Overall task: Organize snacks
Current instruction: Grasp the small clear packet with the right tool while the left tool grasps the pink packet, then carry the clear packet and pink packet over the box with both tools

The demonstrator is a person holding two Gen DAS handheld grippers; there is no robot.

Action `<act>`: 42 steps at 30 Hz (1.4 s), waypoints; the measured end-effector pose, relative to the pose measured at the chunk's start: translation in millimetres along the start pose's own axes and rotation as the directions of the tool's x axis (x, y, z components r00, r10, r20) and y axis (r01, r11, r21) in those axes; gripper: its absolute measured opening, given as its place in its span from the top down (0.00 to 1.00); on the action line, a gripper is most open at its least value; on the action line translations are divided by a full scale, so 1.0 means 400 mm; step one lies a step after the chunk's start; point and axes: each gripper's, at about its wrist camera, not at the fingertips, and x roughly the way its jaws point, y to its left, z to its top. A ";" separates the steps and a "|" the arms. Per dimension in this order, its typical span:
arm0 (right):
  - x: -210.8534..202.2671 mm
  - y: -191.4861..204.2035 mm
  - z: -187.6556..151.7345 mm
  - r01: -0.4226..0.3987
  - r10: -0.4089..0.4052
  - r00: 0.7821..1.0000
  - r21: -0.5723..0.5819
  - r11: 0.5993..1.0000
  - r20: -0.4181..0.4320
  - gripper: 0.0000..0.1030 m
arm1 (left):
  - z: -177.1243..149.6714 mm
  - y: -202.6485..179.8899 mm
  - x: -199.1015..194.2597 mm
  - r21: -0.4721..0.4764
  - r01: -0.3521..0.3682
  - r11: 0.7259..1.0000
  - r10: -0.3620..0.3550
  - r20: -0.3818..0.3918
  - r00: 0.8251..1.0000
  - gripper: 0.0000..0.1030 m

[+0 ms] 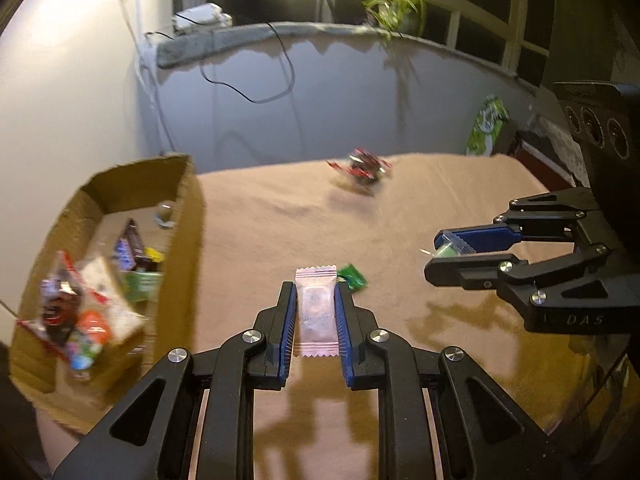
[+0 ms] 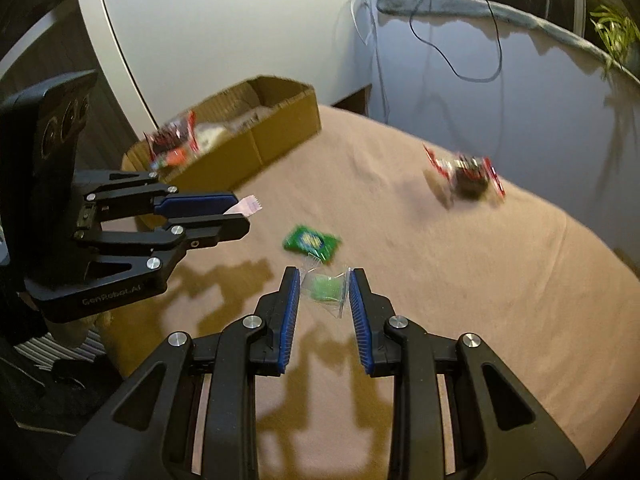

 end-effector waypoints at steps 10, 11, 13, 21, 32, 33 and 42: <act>0.026 0.081 0.162 -0.046 0.050 0.996 -0.050 0.998 0.073 0.74 | 0.012 0.102 -0.087 -0.045 -0.096 0.994 0.100 0.090 0.991 0.83; 0.036 0.090 0.182 -0.054 0.058 0.995 -0.056 0.997 0.075 0.74 | 0.011 0.110 -0.093 -0.049 -0.103 0.993 0.108 0.094 0.990 0.83; 0.053 0.105 0.209 -0.065 0.071 0.995 -0.067 0.996 0.076 0.74 | 0.012 0.133 -0.103 -0.063 -0.116 0.991 0.122 0.102 0.987 0.83; 0.144 0.157 0.309 -0.101 0.109 0.992 -0.117 0.988 0.060 0.74 | 0.011 0.217 -0.124 -0.110 -0.152 0.982 0.164 0.115 0.980 0.83; 0.248 0.196 0.394 -0.150 0.155 0.987 -0.131 0.980 0.031 0.74 | 0.019 0.284 -0.127 -0.140 -0.185 0.973 0.202 0.124 0.971 0.83; 0.257 0.199 0.400 -0.155 0.160 0.987 -0.130 0.979 0.028 0.74 | 0.019 0.287 -0.126 -0.142 -0.186 0.972 0.204 0.124 0.971 0.83; 0.301 0.212 0.432 -0.179 0.182 0.983 -0.131 0.975 0.009 0.74 | 0.020 0.300 -0.119 -0.148 -0.199 0.969 0.217 0.119 0.969 0.83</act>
